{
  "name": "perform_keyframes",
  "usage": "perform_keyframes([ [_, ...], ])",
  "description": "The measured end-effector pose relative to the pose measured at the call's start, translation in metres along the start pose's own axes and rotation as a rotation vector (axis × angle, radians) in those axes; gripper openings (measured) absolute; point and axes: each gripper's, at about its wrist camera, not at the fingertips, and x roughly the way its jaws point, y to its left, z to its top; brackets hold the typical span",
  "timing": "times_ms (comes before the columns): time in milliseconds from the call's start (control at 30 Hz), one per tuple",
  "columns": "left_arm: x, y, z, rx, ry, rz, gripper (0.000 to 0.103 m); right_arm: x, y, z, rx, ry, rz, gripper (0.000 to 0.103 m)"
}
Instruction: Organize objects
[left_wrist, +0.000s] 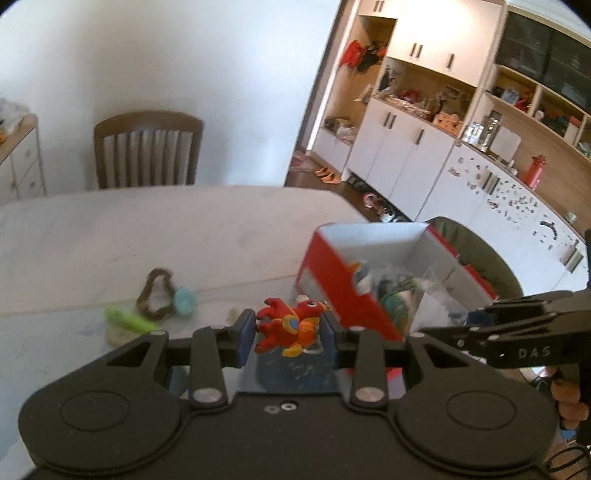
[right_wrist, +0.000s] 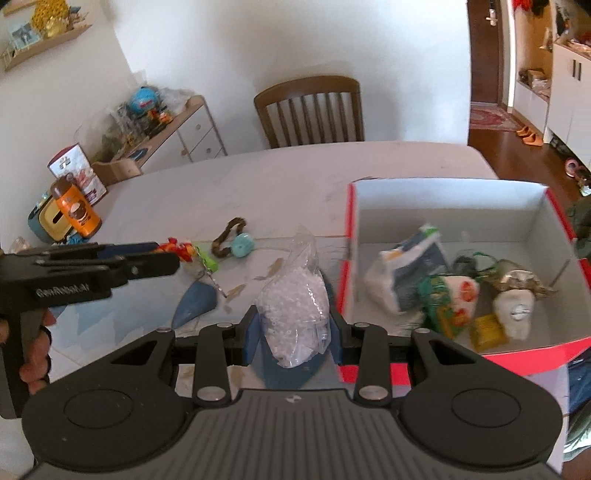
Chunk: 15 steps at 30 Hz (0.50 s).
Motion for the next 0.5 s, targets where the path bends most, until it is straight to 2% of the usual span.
perform_keyframes([
  [500,0.043,-0.079,0.041,0.099,-0.001,-0.086,0.036,-0.036,-0.097,0.012,0.076,-0.064,-0.091,0.036],
])
